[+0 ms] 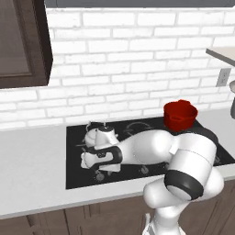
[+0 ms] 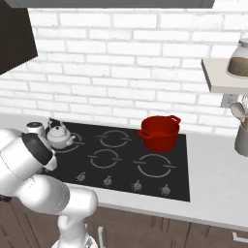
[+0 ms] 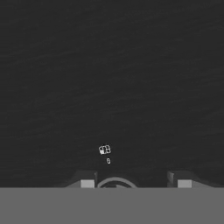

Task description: Pick the kettle from the counter and place it on a stove burner. Then turn the burner on.

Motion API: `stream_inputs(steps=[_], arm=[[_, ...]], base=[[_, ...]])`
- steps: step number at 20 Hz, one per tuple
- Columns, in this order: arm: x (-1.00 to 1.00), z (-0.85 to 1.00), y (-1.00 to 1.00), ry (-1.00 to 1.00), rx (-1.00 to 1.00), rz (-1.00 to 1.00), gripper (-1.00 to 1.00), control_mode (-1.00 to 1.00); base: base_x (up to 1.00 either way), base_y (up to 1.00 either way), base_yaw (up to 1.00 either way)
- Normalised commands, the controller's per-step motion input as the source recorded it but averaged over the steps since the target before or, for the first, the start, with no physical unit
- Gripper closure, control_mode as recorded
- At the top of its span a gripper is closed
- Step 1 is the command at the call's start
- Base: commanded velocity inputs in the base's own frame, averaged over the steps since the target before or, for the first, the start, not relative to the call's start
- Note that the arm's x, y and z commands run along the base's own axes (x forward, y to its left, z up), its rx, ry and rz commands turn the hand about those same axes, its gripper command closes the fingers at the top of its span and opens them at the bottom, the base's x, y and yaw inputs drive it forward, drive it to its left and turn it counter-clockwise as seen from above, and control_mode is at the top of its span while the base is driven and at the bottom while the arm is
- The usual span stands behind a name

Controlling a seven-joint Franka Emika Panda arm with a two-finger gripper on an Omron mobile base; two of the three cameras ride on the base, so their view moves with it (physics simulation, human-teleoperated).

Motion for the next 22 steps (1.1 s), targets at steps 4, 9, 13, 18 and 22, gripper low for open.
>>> stream_inputs(steps=[4, 9, 13, 18, 22], arm=[[-0.43, -0.14, -0.09, 0.00, 0.03, 0.00, -1.00, -1.00], [-0.12, 0.00, -0.03, -0.06, 0.03, 0.00, -1.00, -1.00], [0.00, 0.00, 0.00, -0.01, 0.00, 0.00, -1.00, -1.00], [0.00, 0.00, 0.06, 0.00, 0.00, 0.00, -1.00, -1.00], [0.00, 0.00, 0.03, 0.00, 0.00, 0.00, -1.00, -1.00]], base=[[0.00, 0.00, 0.00], [0.00, 0.00, 0.00], [0.00, 0.00, 0.00], [0.00, 0.00, 0.00], [0.00, 0.00, 0.00]])
